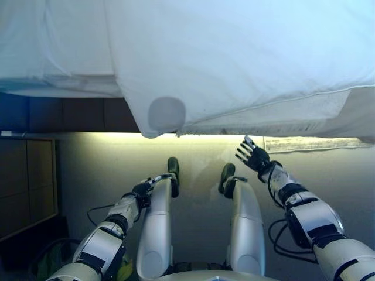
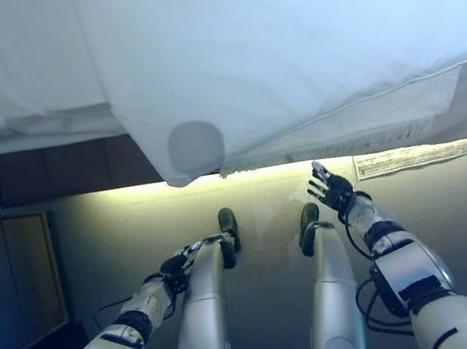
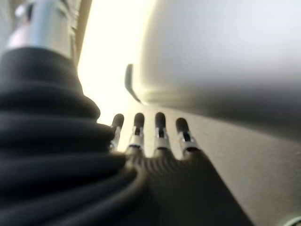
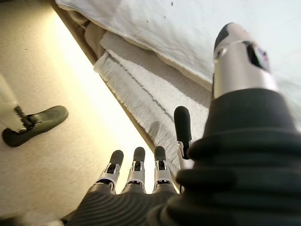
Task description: Make the bed neatly
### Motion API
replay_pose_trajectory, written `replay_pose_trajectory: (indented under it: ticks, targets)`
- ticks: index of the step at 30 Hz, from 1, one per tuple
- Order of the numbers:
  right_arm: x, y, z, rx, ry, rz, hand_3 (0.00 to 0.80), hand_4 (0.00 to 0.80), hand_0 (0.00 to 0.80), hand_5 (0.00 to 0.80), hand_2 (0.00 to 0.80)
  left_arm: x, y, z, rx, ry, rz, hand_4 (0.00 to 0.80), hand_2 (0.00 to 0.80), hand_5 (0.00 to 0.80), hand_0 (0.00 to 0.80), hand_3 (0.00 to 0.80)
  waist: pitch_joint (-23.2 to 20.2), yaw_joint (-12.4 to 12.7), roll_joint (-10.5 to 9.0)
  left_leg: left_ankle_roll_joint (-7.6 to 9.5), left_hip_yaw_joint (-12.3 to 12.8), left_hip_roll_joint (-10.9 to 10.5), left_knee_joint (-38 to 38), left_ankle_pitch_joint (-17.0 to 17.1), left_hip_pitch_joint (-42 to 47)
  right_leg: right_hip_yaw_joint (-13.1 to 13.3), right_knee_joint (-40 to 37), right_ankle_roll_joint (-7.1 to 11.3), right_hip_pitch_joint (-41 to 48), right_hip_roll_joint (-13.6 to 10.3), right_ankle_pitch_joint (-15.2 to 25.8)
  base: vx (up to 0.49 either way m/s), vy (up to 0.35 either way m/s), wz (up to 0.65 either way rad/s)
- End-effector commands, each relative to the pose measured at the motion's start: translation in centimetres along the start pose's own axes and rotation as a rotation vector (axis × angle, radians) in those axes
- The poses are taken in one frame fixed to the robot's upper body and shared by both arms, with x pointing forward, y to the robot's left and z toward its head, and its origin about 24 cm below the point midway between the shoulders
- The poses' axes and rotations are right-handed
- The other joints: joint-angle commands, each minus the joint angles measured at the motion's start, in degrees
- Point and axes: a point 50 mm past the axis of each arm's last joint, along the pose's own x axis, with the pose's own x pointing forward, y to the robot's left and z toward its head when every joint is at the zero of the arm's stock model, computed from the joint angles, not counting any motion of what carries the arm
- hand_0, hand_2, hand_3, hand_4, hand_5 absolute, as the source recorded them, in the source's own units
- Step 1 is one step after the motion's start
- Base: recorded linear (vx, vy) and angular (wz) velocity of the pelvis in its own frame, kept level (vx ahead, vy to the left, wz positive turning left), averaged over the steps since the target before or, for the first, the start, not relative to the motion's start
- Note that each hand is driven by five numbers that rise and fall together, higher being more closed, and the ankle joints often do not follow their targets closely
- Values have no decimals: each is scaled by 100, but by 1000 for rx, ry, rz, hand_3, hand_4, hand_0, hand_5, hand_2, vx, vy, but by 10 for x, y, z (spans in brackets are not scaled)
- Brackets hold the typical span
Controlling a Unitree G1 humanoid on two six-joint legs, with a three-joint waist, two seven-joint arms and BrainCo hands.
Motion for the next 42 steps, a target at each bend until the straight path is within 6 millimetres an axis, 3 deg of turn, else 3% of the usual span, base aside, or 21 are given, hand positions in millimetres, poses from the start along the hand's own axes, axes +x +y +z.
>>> replay_pose_trajectory:
  ticks: [1,6,15,29,38,39,41,42]
  targets:
    - [-4,-4,27,-4,-79,0,0,0,0,0,0,0,-6,-9,-14,5,-8,0,0,0,0,0,-230,189,171,-84,-231,-22,-96,-283,-86,498,-525,363,-180,-107,411,-16,-29,11]
    - [-4,13,57,-22,-148,44,0,0,0,0,0,-1,-3,-8,-21,-12,-10,0,0,0,0,0,-193,265,180,-30,-277,-67,231,-368,-464,509,-100,274,-546,-98,285,-4,-42,15]
    - [-11,39,109,-84,-246,105,0,0,0,0,0,-10,13,-32,-58,-4,2,0,0,0,0,0,-157,367,263,115,-310,-87,1197,-690,-984,587,942,76,-994,-105,-110,47,-14,7]
    - [-36,67,180,-109,-420,163,0,0,0,0,0,-32,54,-66,-102,35,75,0,0,0,0,0,-97,562,328,177,-413,-21,1850,-684,-1535,617,1781,-107,-1505,-82,-336,37,-18,1]
    - [-48,81,199,-131,-481,269,0,0,0,0,0,-40,65,-76,-71,47,72,0,0,0,0,0,-91,601,282,174,-435,97,2067,-672,-1458,578,1944,-124,-1367,-112,-341,5,0,0]
    - [-48,80,198,-132,-484,273,182,182,182,182,182,-41,65,-78,-68,52,74,0,0,0,0,0,-96,603,272,172,-432,120,2070,-657,-1404,563,1938,-120,-1302,-127,-323,54,2,1]
    - [-48,80,196,-129,-495,293,800,800,800,800,800,-43,66,-81,-65,63,75,0,0,0,0,0,-99,601,256,171,-427,170,2103,-624,-1307,551,1933,-110,-1180,-151,-282,67,6,-4]
    - [-48,78,195,-123,-495,302,800,800,800,800,800,-44,68,-84,-62,69,75,0,0,0,0,0,-114,601,242,169,-424,189,2096,-597,-1235,531,1908,-101,-1085,-164,-261,61,11,-9]
